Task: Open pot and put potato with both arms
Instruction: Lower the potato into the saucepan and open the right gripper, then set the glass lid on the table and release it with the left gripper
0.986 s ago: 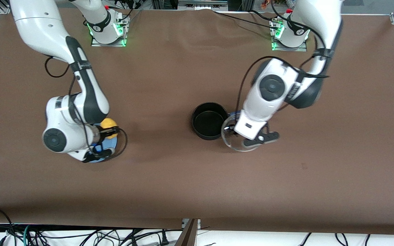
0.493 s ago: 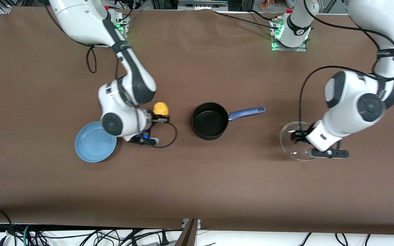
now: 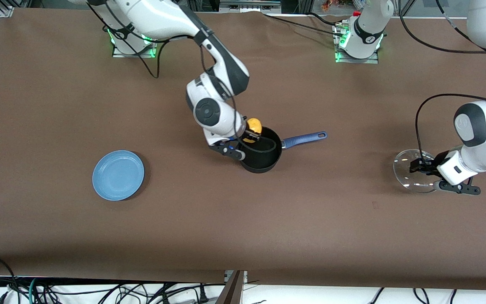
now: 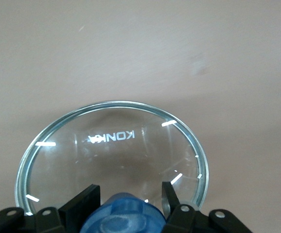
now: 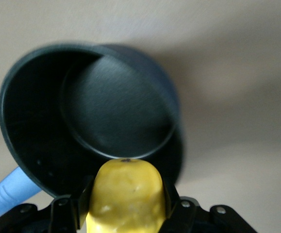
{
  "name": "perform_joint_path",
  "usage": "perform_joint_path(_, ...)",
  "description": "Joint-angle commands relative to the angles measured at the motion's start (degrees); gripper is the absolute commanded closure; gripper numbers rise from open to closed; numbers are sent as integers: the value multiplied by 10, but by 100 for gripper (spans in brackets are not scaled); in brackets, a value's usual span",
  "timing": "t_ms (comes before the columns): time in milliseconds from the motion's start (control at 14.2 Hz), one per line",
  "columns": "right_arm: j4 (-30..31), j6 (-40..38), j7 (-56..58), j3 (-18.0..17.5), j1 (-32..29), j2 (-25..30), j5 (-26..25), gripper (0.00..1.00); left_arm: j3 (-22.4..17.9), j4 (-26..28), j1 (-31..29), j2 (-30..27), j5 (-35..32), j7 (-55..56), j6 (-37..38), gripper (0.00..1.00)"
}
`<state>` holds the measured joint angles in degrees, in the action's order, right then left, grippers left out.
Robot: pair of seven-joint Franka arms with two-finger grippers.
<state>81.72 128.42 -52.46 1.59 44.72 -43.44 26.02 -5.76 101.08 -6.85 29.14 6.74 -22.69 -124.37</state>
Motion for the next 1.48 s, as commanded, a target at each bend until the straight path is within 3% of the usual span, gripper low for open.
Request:
perform_joint_path(0, -9, 28, -16, 7, 7, -15, 11, 27, -10, -4, -9, 28, 14, -25, -15, 39)
perform_joint_path(70, -9, 24, -16, 7, 4, -10, 15, 1, -13, -3, -12, 41, 14, -25, -30, 39)
perform_joint_path(352, -39, -64, -11, 15, -26, 23, 9, 0, -15, 13, -20, 71, 34, -26, -61, 31)
perform_joint_path(563, -71, -170, 27, 29, -73, 63, -41, 0, -20, 4, -20, 64, 34, -23, -50, 0)
perform_joint_path(775, -68, -244, 133, 88, -88, 92, -65, 0, -20, -38, -11, 23, 31, -15, 46, 0)
perform_joint_path(1056, -46, -366, 267, 170, -88, 177, -83, 0, -13, -127, 8, -27, -10, 47, 195, 0)
perform_joint_path(1268, 6, -423, 384, 232, -88, 261, -116, 0, 19, -171, 13, -72, -29, 136, 285, 0)
perform_joint_path(1408, 62, -422, 433, 243, -89, 324, -160, 0, 27, -182, 25, -113, -30, 170, 330, 0)
